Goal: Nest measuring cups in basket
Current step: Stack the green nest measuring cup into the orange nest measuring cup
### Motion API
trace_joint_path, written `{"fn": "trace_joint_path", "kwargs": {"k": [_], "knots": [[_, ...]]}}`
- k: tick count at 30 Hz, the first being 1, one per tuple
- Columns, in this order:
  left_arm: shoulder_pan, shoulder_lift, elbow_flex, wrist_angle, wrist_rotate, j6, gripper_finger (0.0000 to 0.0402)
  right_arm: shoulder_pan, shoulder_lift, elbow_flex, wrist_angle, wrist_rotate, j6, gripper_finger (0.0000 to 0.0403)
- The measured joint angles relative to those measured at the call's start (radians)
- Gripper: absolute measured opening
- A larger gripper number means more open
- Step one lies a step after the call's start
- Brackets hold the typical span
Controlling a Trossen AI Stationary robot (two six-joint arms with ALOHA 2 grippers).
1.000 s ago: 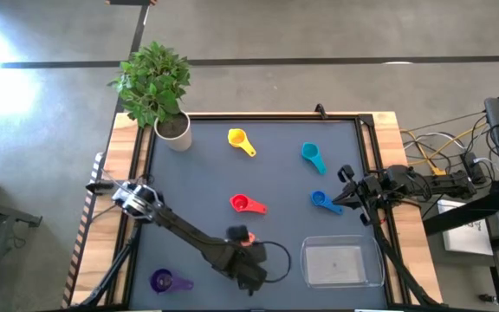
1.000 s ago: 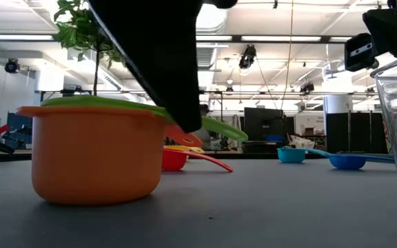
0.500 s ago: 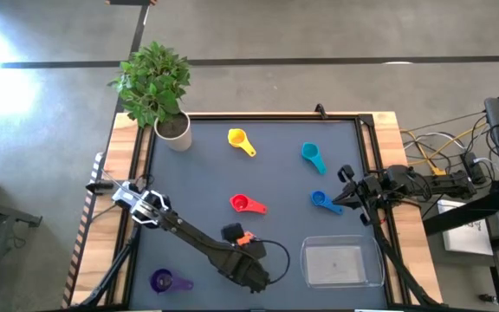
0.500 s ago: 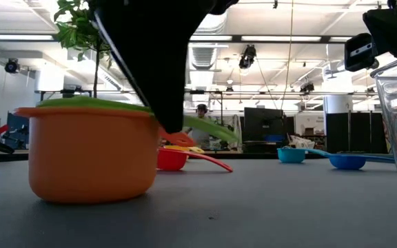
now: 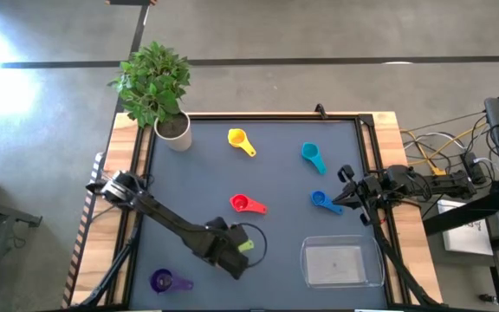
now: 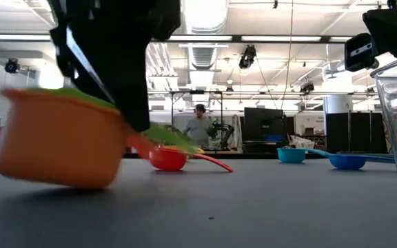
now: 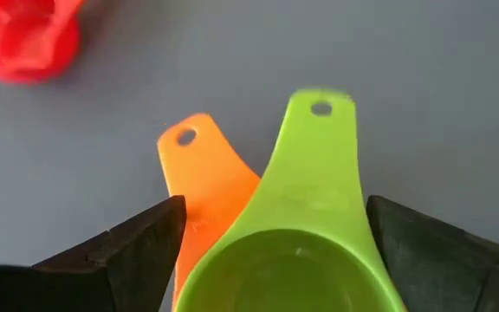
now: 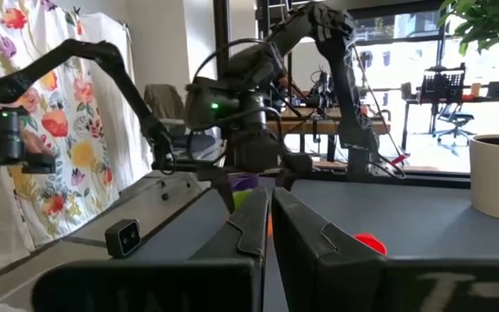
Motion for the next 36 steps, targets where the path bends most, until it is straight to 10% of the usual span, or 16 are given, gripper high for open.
{"fn": "trace_joint_path", "kwargs": {"k": [36], "knots": [[-0.052, -0.017, 0.018, -0.019, 0.054, -0.028, 0.0253, 0.000, 0.000, 0.000, 0.000, 0.000, 0.000, 0.0009]]}}
